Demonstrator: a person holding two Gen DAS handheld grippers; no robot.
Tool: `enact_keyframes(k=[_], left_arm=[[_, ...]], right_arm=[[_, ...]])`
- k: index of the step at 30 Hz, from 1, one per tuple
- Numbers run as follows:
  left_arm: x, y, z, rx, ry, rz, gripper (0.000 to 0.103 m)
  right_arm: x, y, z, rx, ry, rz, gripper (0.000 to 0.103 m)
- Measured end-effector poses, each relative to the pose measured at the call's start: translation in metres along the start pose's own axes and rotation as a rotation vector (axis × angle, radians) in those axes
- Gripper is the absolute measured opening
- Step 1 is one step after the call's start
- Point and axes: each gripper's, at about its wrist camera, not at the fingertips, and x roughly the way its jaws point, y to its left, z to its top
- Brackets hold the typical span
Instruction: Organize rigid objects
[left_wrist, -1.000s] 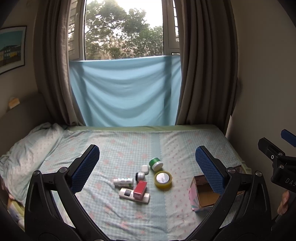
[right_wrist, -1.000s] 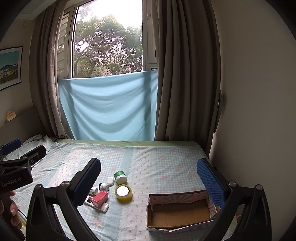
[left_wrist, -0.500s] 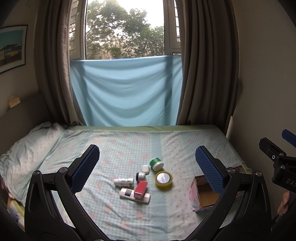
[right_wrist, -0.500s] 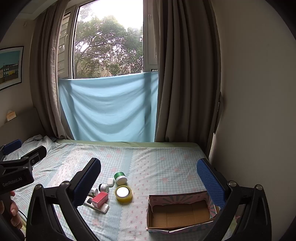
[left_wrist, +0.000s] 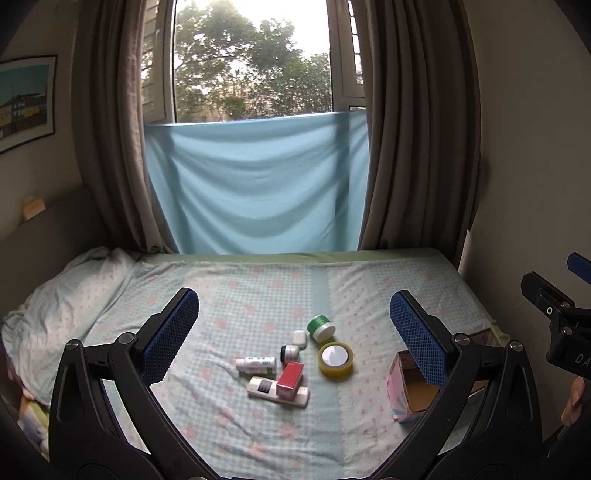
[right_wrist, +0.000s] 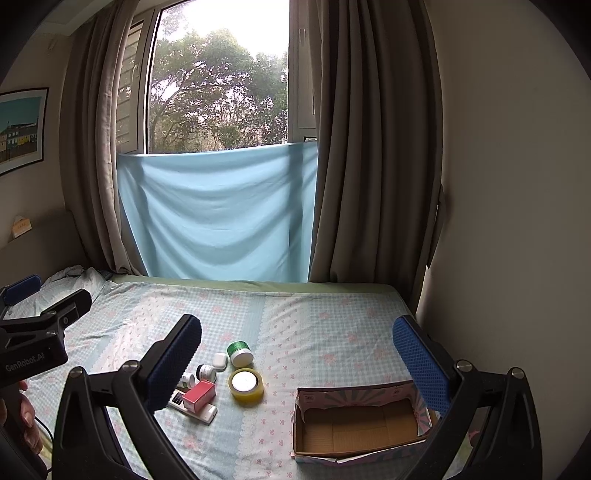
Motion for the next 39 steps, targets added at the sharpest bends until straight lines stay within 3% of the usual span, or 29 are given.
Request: enact_keyframes(k=[6,21,27,39], left_arm=[[0.007,0.019,-0.004,-0.010,0.027,-0.002,0.103],[0.107,0.115,-0.047,-0.080,0.326,-0.020,0.103],[0.175,0.124,-0.075,-0.056,0.475,-0.080,0.102],[0.335,0.079,-0.161,-0.023,0.771,-0.163,0.102]], right_arm=[[0.009,0.011,0.002,-0.027,0.019,-0.007,0.103],[0.087,0.063,-0.017,0.026,0.214,0.018,0.103],[0.155,0.082,-0.042,0.027,0.357,0.041,0.103],[0.341,0.103,-0.124,-0.075,0.692,0.161,0.103]])
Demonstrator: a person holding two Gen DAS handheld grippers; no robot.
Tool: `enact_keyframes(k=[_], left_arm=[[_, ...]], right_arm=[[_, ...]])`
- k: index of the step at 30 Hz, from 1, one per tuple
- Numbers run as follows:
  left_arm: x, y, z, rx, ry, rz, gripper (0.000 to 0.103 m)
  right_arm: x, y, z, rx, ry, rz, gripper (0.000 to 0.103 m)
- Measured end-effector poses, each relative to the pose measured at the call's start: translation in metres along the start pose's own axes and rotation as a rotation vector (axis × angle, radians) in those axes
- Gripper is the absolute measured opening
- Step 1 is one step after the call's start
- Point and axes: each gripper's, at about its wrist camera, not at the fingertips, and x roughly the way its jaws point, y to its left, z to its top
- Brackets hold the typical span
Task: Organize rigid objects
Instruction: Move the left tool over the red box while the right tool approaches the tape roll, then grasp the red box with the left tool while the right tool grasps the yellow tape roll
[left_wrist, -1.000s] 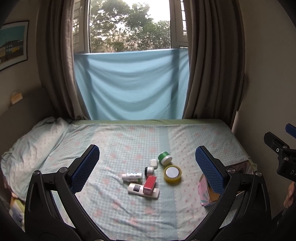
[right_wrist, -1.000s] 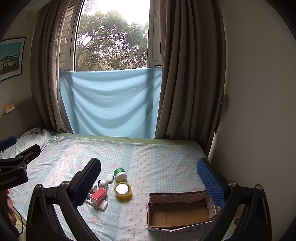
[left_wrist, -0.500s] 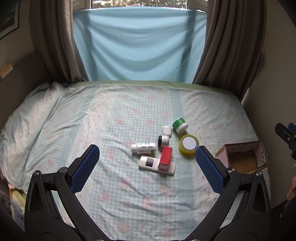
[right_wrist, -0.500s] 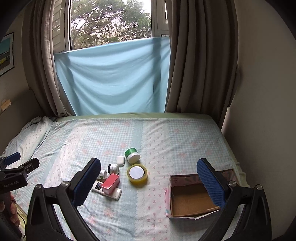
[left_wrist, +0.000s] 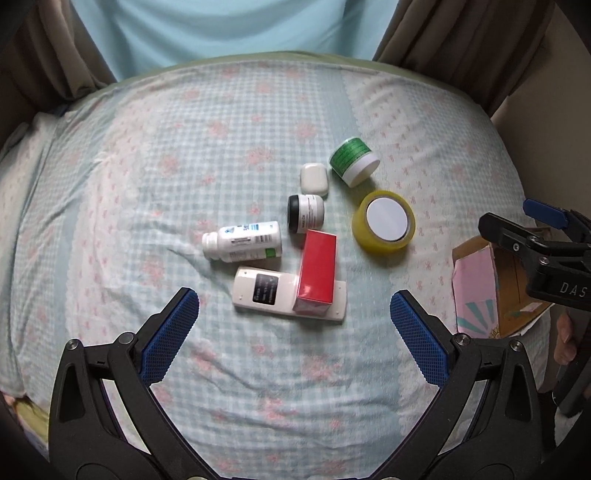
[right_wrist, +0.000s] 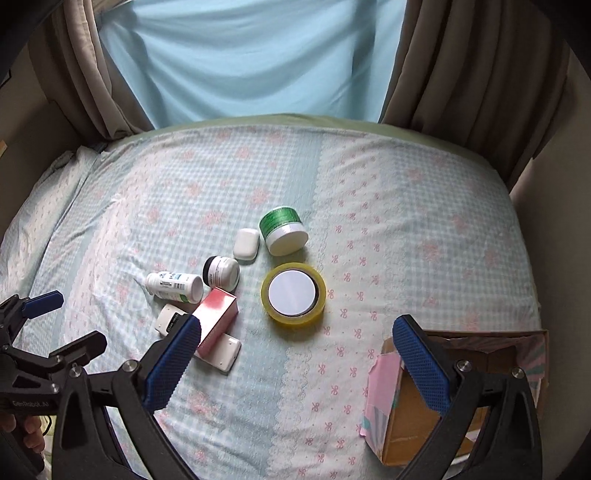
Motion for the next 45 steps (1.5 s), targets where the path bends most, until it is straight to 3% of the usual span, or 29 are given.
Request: enact_keyframes(k=[10,17,24,26,36,45], left_arm=[[0.123,-0.017,0.022,0.037,0.172,-0.016,0.096],[0.178,-0.027,0.019,0.057,0.257,-0.016,0.087],[0.210,-0.036,0.017,0.046,0.299,-0.021,0.064],[0.217,-0.038,0.016,0.033,0.314,-0.033,0.043],[0.218,-0.036,0.016,0.022,0.310,-0.063,0.042],[0.188,-0.024,0.023,-0.006,0.266,-0.086,0.041]], right_arm=[[0.166,0.000,0.021,-0.060,0.296,0.039,0.103],[0.218,0.004,0.016,-0.064,0.423,0.023,0.103],[0.237,-0.001,0.014,-0.058,0.456,-0.004,0.103],[0.238,-0.002,0.014,-0.055,0.460,0.000,0.103],[0.252,0.005,0.022,-0.073,0.454,-0.014,0.097],[0.221,0.009,0.028,-0.050,0.406,-0.001,0.097]])
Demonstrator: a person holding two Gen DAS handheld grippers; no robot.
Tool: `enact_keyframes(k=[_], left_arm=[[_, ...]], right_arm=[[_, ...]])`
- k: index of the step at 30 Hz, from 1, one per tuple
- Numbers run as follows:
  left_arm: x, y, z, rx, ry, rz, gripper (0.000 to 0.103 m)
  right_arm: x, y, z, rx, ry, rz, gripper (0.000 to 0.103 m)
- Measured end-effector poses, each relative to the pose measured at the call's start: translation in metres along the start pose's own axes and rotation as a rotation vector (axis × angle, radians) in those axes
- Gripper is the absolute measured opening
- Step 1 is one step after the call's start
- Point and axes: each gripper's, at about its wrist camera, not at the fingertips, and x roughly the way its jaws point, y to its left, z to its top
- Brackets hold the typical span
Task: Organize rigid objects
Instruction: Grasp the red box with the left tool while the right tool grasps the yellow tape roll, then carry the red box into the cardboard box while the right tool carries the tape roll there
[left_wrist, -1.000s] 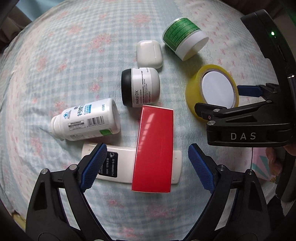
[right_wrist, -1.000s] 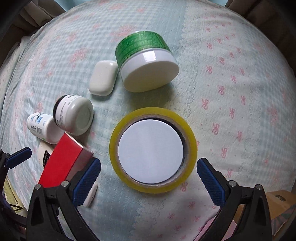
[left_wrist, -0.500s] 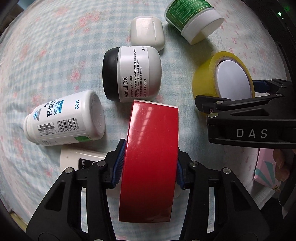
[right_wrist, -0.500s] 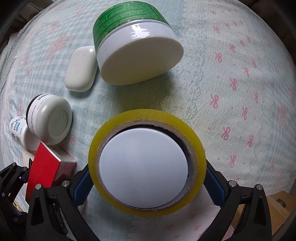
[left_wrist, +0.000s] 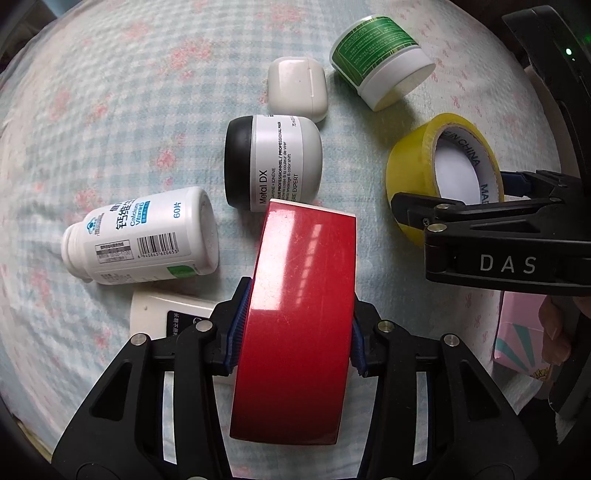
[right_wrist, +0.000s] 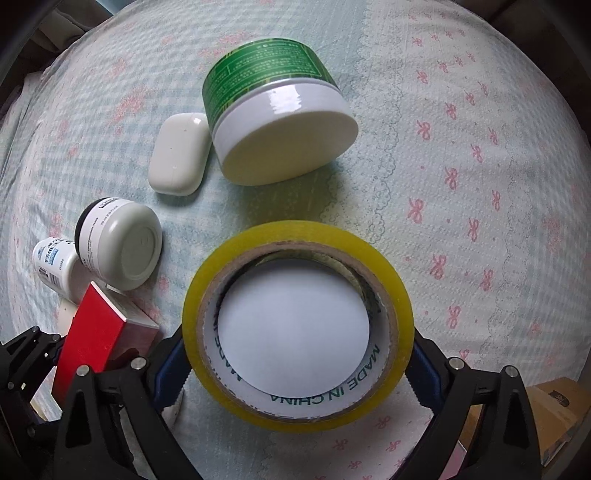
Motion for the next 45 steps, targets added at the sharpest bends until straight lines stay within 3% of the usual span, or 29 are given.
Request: enact_keyframes(k=[7,13,25,34,45], left_arm=[[-0.043,0.006,-0.004,-0.003,-0.080,-0.023,0.041],[-0.098,0.005,-0.020,-0.006,-0.163,-0.030,0.041],[-0.224,-0.036,-0.067,0.117,-0.328,-0.043,0.041],[-0.282,-0.114,-0.106,0.200,-0.400,-0.073,0.041],[-0.274,-0.253,-0.132,0.181,-0.414,-0.118,0.041]], right_arm=[[-0.043,0.002,-0.006,0.022,-0.074,-0.004,0.096],[-0.105,0.007,-0.018,0.043,-0.162,-0.005,0.096],[-0.241,-0.010,-0.114,0.163,-0.336,0.061,0.097],[-0.305,-0.064,-0.197,0.269,-0.423,0.086,0.097],[-0.324,-0.197,-0.274,0.314,-0.444,0.087,0.097]])
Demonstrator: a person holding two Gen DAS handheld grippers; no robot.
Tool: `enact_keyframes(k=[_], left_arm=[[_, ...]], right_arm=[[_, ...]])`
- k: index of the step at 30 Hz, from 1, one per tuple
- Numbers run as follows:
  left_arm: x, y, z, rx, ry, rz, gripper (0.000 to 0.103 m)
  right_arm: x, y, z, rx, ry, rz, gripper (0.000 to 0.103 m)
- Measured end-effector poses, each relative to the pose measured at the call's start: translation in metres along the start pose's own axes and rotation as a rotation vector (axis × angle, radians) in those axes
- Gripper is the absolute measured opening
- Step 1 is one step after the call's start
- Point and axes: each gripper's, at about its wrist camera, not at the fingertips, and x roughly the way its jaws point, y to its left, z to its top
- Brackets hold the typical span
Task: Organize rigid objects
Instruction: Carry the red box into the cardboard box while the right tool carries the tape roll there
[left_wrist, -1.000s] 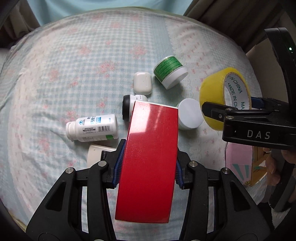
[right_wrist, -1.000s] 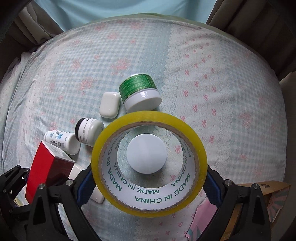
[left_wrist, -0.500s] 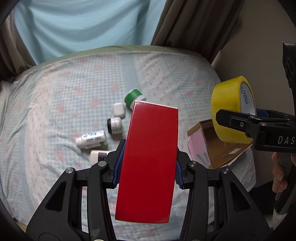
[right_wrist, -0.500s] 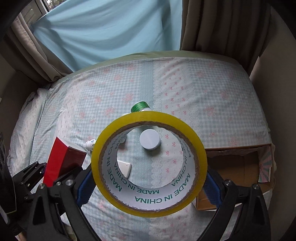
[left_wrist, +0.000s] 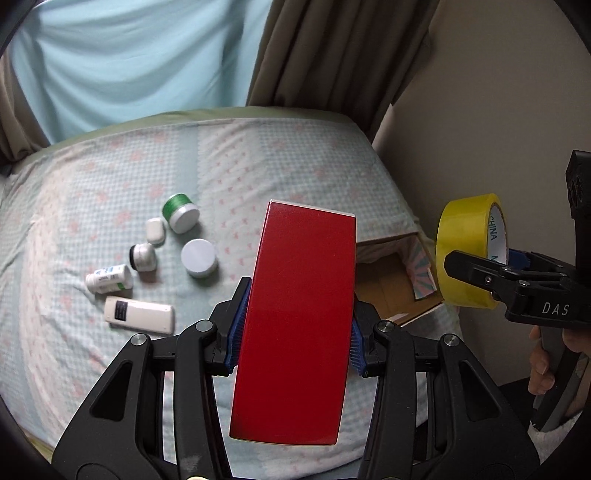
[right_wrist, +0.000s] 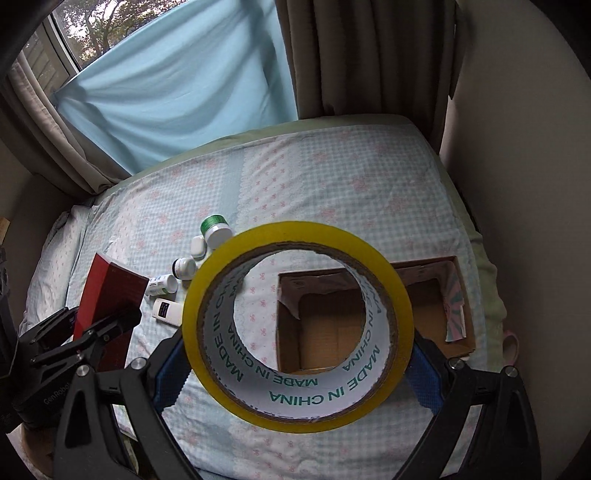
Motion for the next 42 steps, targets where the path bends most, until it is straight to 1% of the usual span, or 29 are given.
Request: enact_keyframes(k=[4,9,12,15,17,20,23,28,31,34,37,40,42], left_arm=[[0.026,-0.043,0.001,0.014,0.024,0.006,0.041],[0.069,-0.083,0.002,0.027,0.078,0.010,0.041],[0.100,-0.102,0.005,0.033,0.119,0.003,0.041],[0.133,-0.114,0.008,0.044,0.165,0.008,0.041],[0.156,-0.121,0.009,0.055,0.198,0.016,0.041],[0.194,-0.120,0.008,0.070,0.259,0.029,0.041],[0.237,-0.111,0.003,0.089,0.322,0.046,0.041],[0.294,-0.107,-0.011,0.132,0.413,0.069,0.041],[0.321,-0.102,-0.022,0.143,0.465,0.084,0.041],[0.334,-0.099,-0.033,0.143,0.494,0.085,0.041],[0.341,-0.095,-0.038,0.159,0.508,0.100,0.041],[0.341,-0.092,-0.039,0.157,0.515,0.111,0.041],[0.339,-0.091,-0.037,0.157,0.502,0.123,0.042]], right_arm=[[0.004,-0.056,0.000,0.039,0.019,-0.005,0.097],[0.027,-0.110,0.001,0.054,0.075,-0.027,0.097],[0.048,-0.132,0.000,0.030,0.117,-0.035,0.097],[0.073,-0.145,-0.003,-0.032,0.161,-0.040,0.097],[0.091,-0.149,-0.005,-0.081,0.187,-0.033,0.097],[0.119,-0.153,-0.008,-0.160,0.219,-0.021,0.097],[0.148,-0.149,-0.012,-0.270,0.239,-0.016,0.097],[0.182,-0.138,-0.026,-0.469,0.247,-0.038,0.097],[0.197,-0.138,-0.037,-0.549,0.246,-0.035,0.097],[0.207,-0.139,-0.044,-0.576,0.241,-0.011,0.097],[0.214,-0.138,-0.047,-0.563,0.239,0.017,0.097],[0.224,-0.136,-0.047,-0.551,0.270,0.047,0.097],[0.229,-0.136,-0.047,-0.545,0.282,0.050,0.097]])
